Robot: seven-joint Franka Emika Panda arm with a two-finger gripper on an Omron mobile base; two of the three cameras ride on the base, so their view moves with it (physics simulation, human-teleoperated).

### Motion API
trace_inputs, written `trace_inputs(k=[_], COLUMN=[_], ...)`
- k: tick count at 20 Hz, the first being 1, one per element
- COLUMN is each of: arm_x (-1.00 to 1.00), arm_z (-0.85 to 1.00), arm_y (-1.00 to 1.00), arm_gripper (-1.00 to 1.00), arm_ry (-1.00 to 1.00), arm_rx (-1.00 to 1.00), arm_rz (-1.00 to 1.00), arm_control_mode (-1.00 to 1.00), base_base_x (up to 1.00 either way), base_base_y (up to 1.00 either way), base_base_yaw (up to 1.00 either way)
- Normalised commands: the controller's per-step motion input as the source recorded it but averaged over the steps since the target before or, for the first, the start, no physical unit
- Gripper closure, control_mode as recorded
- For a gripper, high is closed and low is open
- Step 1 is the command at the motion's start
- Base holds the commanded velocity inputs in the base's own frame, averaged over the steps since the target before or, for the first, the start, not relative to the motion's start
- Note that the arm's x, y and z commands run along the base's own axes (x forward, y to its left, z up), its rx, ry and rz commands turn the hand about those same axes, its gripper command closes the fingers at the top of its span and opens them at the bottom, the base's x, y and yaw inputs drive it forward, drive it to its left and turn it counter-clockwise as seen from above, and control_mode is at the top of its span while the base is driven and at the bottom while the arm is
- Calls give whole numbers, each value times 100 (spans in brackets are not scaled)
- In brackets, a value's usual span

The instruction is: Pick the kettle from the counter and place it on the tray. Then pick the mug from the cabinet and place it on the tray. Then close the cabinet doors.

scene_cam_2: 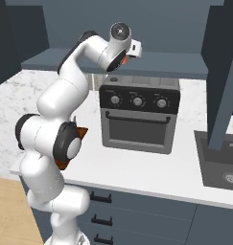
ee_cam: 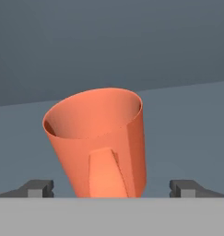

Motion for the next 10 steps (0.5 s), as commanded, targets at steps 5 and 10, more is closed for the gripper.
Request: trace_inputs(k=[5,10], arm_x=[8,0], arm_z=[0,0], arm_y=[0,0], arm_gripper=[100,100], arm_ry=[0,0], arm_rx=[0,0], arm_rz=[0,0], arm_control_mode=[-100,-100], base_base_x=[0,0], base_base_y=[0,0], base_base_yaw=[0,0])
